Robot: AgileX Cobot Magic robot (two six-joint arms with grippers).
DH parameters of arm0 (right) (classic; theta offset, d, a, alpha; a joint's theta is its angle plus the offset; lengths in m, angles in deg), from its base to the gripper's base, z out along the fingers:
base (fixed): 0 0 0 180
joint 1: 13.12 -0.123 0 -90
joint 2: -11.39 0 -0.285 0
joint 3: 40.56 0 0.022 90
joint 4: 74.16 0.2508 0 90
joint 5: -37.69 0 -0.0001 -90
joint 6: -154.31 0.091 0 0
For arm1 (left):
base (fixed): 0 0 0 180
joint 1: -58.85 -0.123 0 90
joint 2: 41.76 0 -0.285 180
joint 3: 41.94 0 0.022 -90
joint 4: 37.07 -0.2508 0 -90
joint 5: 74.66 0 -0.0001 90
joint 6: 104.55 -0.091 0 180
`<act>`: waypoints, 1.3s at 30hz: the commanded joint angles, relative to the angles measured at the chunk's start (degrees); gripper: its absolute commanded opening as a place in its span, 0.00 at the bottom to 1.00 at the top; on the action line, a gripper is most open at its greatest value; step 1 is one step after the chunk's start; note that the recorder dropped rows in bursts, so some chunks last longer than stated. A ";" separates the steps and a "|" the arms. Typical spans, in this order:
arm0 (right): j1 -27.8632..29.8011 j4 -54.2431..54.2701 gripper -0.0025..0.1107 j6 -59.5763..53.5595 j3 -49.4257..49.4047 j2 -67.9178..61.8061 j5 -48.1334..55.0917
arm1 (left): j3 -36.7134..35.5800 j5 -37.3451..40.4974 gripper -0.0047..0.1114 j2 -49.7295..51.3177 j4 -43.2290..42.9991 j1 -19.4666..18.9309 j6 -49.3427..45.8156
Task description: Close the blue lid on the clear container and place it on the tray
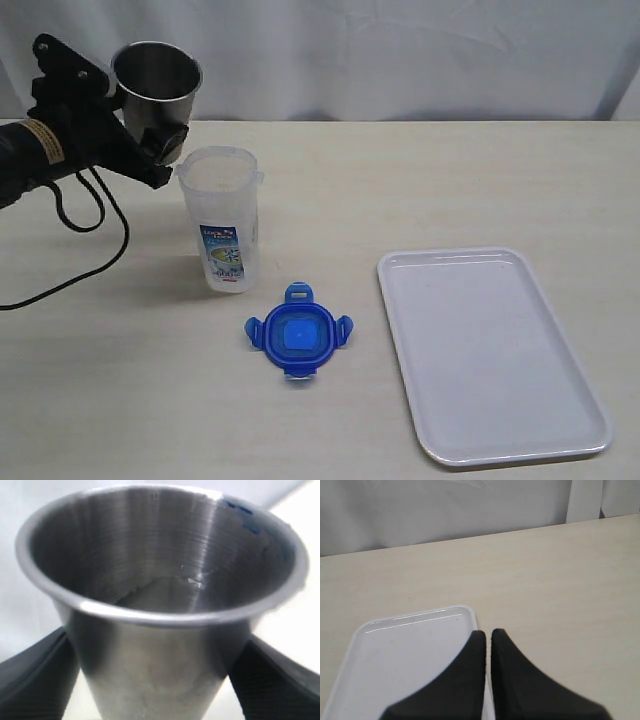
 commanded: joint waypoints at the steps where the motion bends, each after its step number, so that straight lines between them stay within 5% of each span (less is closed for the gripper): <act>1: -0.14 0.03 0.06 -0.15 -0.20 0.12 0.02 | 5.08 -4.38 0.04 4.94 10.68 0.07 2.26; 13: -0.14 0.03 0.06 -0.15 -0.20 0.12 0.02 | 24.14 -4.32 0.04 22.70 10.25 -4.22 13.80; 30: -0.14 0.03 0.06 -0.15 -0.20 0.12 0.02 | 27.41 -5.46 0.05 31.60 9.97 -5.22 14.02; 33: -0.14 0.03 0.06 -0.15 -0.20 0.12 0.02 | 27.41 -5.24 0.16 31.60 9.97 -5.22 14.02; 39: -0.14 0.03 0.06 -0.15 -0.20 0.12 0.02 | 27.41 -6.31 0.60 31.60 10.01 -5.22 14.02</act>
